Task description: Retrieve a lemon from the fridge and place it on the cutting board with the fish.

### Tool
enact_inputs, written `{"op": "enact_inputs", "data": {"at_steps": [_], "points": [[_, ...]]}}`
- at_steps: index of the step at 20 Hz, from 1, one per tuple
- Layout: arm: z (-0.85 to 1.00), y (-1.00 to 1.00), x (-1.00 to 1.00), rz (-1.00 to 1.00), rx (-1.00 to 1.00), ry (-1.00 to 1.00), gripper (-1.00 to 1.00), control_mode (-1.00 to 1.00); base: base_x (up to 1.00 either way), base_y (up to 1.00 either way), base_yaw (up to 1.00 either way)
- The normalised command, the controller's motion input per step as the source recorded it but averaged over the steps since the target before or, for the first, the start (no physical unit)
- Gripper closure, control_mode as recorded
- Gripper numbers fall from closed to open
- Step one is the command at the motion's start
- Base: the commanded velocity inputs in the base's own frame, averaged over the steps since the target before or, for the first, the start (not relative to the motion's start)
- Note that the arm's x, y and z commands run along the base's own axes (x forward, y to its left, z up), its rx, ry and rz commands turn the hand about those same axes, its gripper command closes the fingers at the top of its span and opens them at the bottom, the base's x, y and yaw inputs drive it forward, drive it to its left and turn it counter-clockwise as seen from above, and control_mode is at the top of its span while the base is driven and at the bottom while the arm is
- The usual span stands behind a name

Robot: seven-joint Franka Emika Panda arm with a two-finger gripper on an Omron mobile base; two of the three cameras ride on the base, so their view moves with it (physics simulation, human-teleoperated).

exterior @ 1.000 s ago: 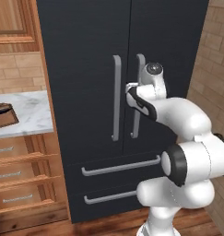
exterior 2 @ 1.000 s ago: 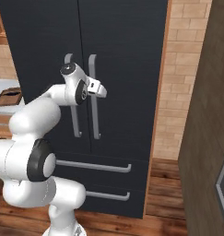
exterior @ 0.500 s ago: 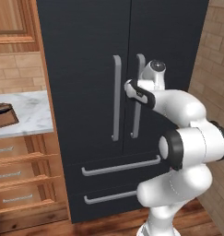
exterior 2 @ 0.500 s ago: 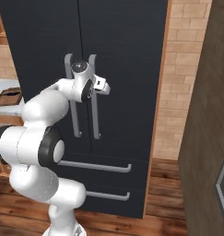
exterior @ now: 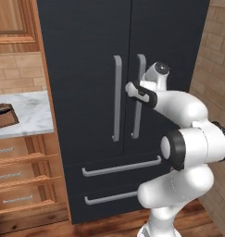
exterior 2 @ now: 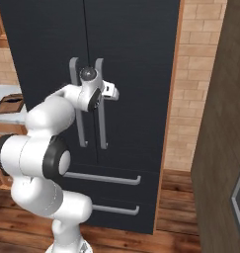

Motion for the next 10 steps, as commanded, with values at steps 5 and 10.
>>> {"op": "enact_inputs", "data": {"at_steps": [5,10], "points": [[-0.26,0.0,0.46,0.05,0.01,-0.17,-1.0,-1.0,0.0,0.0,0.0],[-0.14,0.04,0.43,0.0,0.0,-0.11,1.0,-1.0,0.0,0.0,0.0]]}}
